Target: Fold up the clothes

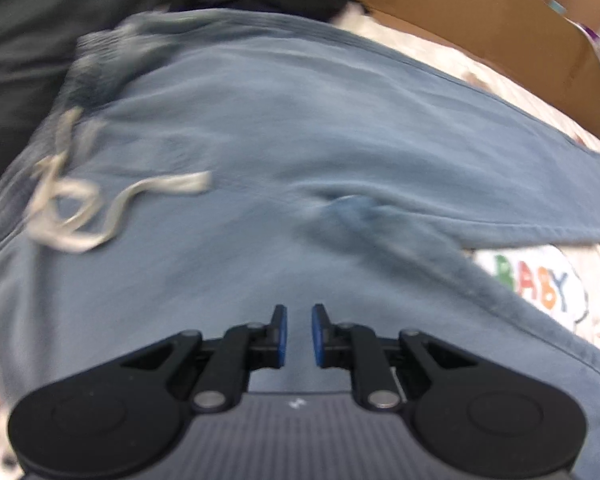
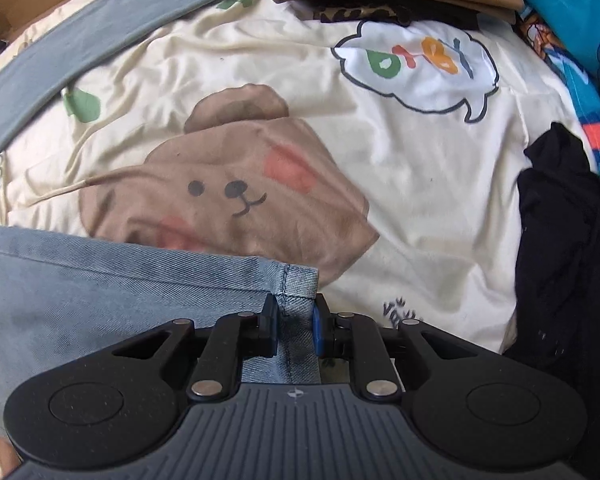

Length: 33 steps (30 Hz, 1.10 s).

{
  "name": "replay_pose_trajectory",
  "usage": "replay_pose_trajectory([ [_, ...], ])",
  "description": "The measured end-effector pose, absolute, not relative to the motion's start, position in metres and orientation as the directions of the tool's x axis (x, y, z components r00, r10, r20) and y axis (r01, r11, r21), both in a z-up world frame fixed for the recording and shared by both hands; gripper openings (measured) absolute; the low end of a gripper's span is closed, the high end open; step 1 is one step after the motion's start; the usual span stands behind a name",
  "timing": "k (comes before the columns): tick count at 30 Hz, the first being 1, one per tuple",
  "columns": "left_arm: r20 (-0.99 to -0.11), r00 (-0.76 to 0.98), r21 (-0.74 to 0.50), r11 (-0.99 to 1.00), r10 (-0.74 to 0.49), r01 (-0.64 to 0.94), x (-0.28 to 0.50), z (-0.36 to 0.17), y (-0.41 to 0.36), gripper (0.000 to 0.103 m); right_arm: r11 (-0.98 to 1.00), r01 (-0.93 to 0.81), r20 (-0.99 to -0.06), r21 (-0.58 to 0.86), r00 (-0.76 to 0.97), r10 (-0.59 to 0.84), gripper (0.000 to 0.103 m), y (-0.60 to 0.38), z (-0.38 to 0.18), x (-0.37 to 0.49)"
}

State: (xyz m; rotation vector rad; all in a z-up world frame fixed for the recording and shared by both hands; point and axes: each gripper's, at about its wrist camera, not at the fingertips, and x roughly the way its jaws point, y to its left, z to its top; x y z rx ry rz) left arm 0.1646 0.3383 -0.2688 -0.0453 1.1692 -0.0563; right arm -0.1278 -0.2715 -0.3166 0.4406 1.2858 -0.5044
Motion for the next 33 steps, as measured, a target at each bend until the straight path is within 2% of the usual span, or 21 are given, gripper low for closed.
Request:
replay_pose_trajectory([
  [4,-0.926,0.378,-0.037,0.995,0.003,-0.097,0.141,-0.259,0.38,0.014,0.784,0.62,-0.972,0.03,0.202,-0.122,0.02,-0.274,-0.313,-0.128],
  [6,-0.93,0.365,-0.018,0.988,0.039,-0.151,0.129,-0.256,0.398,0.014,0.773,0.634,-0.97,0.036,0.208,-0.126,0.037,-0.273,-0.309,-0.13],
  [8,-0.936,0.347,-0.007,0.981,0.062,-0.192,0.119,-0.254,0.413,0.02,0.762,0.647,-0.968,0.041,0.214,-0.129,0.043,-0.272,-0.305,-0.132],
  [12,-0.946,0.308,0.034,0.978,0.098,-0.207,0.109,-0.249,0.43,0.025,0.734,0.677,-0.966,0.056,0.223,-0.132,0.044,-0.27,-0.298,-0.137],
  [20,-0.95,0.287,0.036,0.958,0.121,-0.285,0.109,-0.247,0.437,0.047,0.682,0.721,-0.966,0.126,0.246,-0.081,0.044,-0.239,-0.295,-0.163],
  [29,-0.963,0.228,0.075,0.958,0.141,-0.276,0.106,-0.25,0.436,0.053,0.652,0.701,-0.947,0.288,0.308,0.088,0.044,-0.21,-0.3,-0.179],
  [33,-0.965,0.22,0.07,0.952,0.14,-0.298,0.099,-0.248,0.444,0.053,0.628,0.714,-0.95,0.309,0.262,0.169,0.044,-0.199,-0.315,-0.186],
])
